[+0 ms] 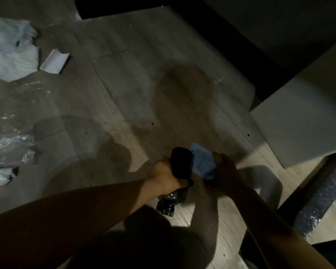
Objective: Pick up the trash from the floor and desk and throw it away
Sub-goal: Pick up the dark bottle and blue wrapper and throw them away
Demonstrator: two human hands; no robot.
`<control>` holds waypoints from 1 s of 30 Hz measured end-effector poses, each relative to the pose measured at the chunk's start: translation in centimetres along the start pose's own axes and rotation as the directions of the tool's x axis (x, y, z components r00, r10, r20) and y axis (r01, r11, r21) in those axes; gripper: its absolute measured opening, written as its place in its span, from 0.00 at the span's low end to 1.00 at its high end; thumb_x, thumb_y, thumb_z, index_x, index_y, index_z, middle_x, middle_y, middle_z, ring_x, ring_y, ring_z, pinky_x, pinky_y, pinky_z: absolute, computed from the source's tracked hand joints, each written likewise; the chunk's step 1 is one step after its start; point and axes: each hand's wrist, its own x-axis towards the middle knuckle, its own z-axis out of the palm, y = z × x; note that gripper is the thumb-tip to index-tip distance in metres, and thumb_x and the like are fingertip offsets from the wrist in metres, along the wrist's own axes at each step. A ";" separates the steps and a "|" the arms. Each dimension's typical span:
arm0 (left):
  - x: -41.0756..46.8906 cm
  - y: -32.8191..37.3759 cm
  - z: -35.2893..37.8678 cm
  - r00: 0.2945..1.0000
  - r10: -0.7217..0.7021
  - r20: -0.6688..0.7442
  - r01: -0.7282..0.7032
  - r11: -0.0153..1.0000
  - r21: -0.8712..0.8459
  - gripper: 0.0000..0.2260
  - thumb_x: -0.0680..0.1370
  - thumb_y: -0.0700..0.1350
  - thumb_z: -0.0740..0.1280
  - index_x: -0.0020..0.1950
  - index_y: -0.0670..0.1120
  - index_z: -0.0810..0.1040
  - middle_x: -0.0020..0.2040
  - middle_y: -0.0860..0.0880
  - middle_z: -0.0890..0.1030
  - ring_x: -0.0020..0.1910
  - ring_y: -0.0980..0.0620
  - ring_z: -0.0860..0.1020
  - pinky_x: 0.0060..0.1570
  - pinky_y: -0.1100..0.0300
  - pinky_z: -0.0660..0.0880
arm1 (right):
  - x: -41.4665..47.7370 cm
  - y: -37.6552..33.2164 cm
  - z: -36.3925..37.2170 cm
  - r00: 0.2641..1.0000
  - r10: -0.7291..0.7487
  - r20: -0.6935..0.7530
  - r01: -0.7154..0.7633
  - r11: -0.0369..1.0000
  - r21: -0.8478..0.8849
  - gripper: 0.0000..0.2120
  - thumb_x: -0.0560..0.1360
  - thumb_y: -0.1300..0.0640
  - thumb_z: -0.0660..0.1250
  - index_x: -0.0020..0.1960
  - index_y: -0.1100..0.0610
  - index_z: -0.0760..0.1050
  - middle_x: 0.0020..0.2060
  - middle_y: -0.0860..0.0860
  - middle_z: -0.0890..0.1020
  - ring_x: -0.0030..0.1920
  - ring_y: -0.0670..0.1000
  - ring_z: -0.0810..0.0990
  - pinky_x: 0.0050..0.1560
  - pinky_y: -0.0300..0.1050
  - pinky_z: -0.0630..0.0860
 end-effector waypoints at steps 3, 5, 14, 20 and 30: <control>-0.4 -1.1 -0.8 0.999 0.025 -0.036 -0.027 0.998 -0.059 0.30 0.63 0.59 0.78 0.60 0.49 0.74 0.40 0.58 0.73 0.34 0.63 0.69 0.25 0.73 0.64 | 0.6 0.0 0.0 0.999 0.022 0.028 -0.019 0.994 -0.108 0.42 0.68 0.45 0.74 0.73 0.59 0.58 0.66 0.56 0.68 0.65 0.55 0.70 0.65 0.53 0.69; -0.8 -2.2 -1.6 0.997 0.054 -0.054 -0.056 0.998 -0.041 0.29 0.62 0.60 0.78 0.57 0.50 0.75 0.40 0.58 0.75 0.34 0.64 0.70 0.28 0.74 0.64 | 0.7 -0.3 0.2 0.996 0.077 0.033 -0.071 0.985 -0.155 0.45 0.68 0.45 0.74 0.75 0.58 0.54 0.69 0.56 0.65 0.68 0.57 0.66 0.67 0.53 0.66; -3.8 -6.8 -6.2 0.991 0.131 0.035 -0.130 0.991 -0.027 0.28 0.61 0.52 0.78 0.55 0.45 0.72 0.44 0.52 0.78 0.43 0.54 0.80 0.39 0.62 0.78 | 0.1 -3.0 1.0 0.994 -0.029 -0.101 0.028 1.000 -0.011 0.22 0.64 0.55 0.77 0.53 0.60 0.74 0.47 0.53 0.77 0.44 0.51 0.74 0.42 0.39 0.64; -7.9 -10.7 -11.1 0.994 0.110 0.010 -0.110 0.993 -0.045 0.15 0.65 0.48 0.77 0.46 0.52 0.75 0.40 0.56 0.77 0.39 0.62 0.77 0.32 0.74 0.71 | -0.1 -9.3 -1.3 0.961 -0.247 -0.121 0.262 0.956 0.130 0.17 0.62 0.52 0.76 0.43 0.53 0.70 0.36 0.46 0.72 0.37 0.47 0.71 0.36 0.30 0.62; -16.2 -22.3 -14.7 0.964 -0.203 -0.170 0.172 0.969 -0.177 0.26 0.65 0.52 0.77 0.59 0.51 0.71 0.46 0.57 0.74 0.43 0.60 0.74 0.37 0.71 0.69 | 2.2 -25.2 -1.8 0.859 -0.441 0.260 0.467 0.883 -0.047 0.17 0.66 0.55 0.77 0.45 0.51 0.69 0.35 0.43 0.74 0.37 0.45 0.75 0.29 0.30 0.67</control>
